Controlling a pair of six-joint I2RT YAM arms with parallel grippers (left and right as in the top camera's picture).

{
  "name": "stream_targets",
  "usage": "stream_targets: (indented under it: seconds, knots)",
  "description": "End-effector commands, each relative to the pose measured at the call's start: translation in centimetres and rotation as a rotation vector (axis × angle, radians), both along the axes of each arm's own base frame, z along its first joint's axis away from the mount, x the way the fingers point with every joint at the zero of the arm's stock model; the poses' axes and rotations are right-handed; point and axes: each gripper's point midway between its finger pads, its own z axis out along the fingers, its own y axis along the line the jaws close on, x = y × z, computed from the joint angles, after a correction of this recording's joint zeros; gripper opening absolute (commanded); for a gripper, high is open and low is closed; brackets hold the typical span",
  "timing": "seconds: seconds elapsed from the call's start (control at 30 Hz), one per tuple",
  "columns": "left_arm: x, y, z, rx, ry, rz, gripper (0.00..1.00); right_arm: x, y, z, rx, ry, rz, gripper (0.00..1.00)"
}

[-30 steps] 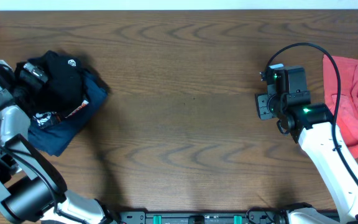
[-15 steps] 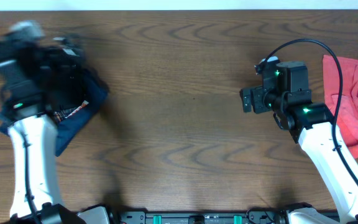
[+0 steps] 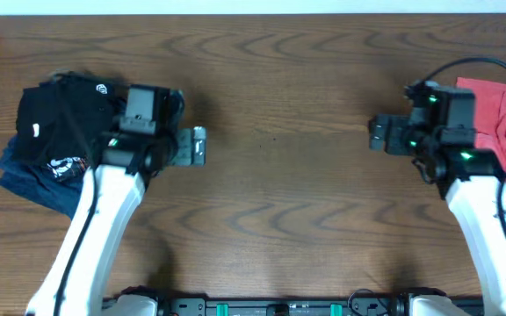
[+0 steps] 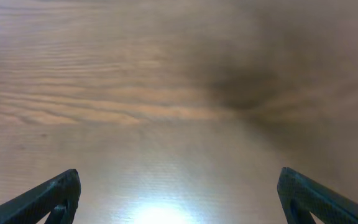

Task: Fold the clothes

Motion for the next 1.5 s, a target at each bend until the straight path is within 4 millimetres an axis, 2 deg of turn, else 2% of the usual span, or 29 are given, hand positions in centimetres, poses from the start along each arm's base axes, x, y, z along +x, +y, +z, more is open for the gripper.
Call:
stream_targets:
  seconds: [0.0,0.13,0.2,0.27,0.33,0.5,0.67,1.0,1.23,1.37,1.47]
  knots:
    - [-1.7,1.0,4.2,0.020,-0.127,0.020,0.98,-1.5,-1.6,3.6,-0.014,-0.077,-0.079,0.99]
    - [-4.6,1.3,7.9,-0.018,-0.275,0.025,0.98,-4.4,-2.2,5.9,-0.044,-0.133,-0.108,0.99]
    - [-6.4,1.3,9.4,-0.037,-0.360,0.016,0.98,-6.0,-2.1,6.8,-0.043,-0.177,-0.107,0.94]
    - [-8.3,1.4,10.3,-0.055,-0.433,0.007,0.98,-7.8,-2.3,7.8,-0.051,-0.250,-0.136,0.92]
    - [-9.5,1.7,10.7,-0.064,-0.488,0.009,0.98,-9.2,-3.2,8.2,-0.063,-0.319,-0.197,0.99]
    - [-11.3,2.1,12.6,-0.089,-0.601,0.011,0.98,-11.2,-3.2,9.2,-0.049,-0.439,-0.207,0.99]
    - [-11.7,2.2,13.1,-0.094,-0.624,0.012,0.98,-12.6,-3.2,8.2,-0.054,-0.398,-0.205,0.99]
    - [-11.7,2.2,13.0,-0.092,-0.618,0.012,0.98,-15.3,-3.2,4.1,-0.072,-0.197,-0.198,0.99]
    - [-11.7,2.2,13.0,-0.092,-0.618,0.012,0.98,-17.2,-3.2,2.0,-0.082,-0.081,-0.194,0.99]
    - [-11.7,2.2,13.0,-0.092,-0.618,0.012,0.98,-18.0,-3.2,1.3,-0.089,-0.040,-0.194,0.99]
    - [-11.7,2.2,13.0,-0.092,-0.618,0.011,0.98,-17.4,-3.2,2.0,-0.086,-0.087,-0.192,0.99]
